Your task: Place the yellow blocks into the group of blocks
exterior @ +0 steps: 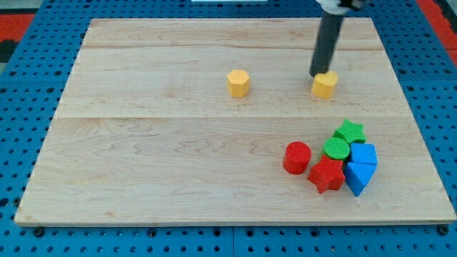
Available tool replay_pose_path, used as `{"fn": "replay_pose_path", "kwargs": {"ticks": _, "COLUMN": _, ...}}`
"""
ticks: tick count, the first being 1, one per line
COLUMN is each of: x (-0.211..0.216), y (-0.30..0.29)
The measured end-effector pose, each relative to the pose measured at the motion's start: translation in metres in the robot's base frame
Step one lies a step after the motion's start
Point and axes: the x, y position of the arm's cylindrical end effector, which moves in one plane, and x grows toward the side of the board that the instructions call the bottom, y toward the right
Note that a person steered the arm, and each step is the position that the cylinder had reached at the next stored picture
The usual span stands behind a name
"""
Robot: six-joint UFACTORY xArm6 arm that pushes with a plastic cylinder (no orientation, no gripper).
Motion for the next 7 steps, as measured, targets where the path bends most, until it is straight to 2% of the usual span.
{"fn": "replay_pose_path", "kwargs": {"ticks": 1, "x": 0.053, "y": 0.007}}
{"fn": "replay_pose_path", "kwargs": {"ticks": 2, "x": 0.036, "y": 0.011}}
{"fn": "replay_pose_path", "kwargs": {"ticks": 3, "x": -0.004, "y": -0.026}}
{"fn": "replay_pose_path", "kwargs": {"ticks": 4, "x": -0.032, "y": -0.129}}
{"fn": "replay_pose_path", "kwargs": {"ticks": 5, "x": -0.007, "y": -0.170}}
{"fn": "replay_pose_path", "kwargs": {"ticks": 6, "x": 0.037, "y": -0.133}}
{"fn": "replay_pose_path", "kwargs": {"ticks": 7, "x": 0.064, "y": -0.126}}
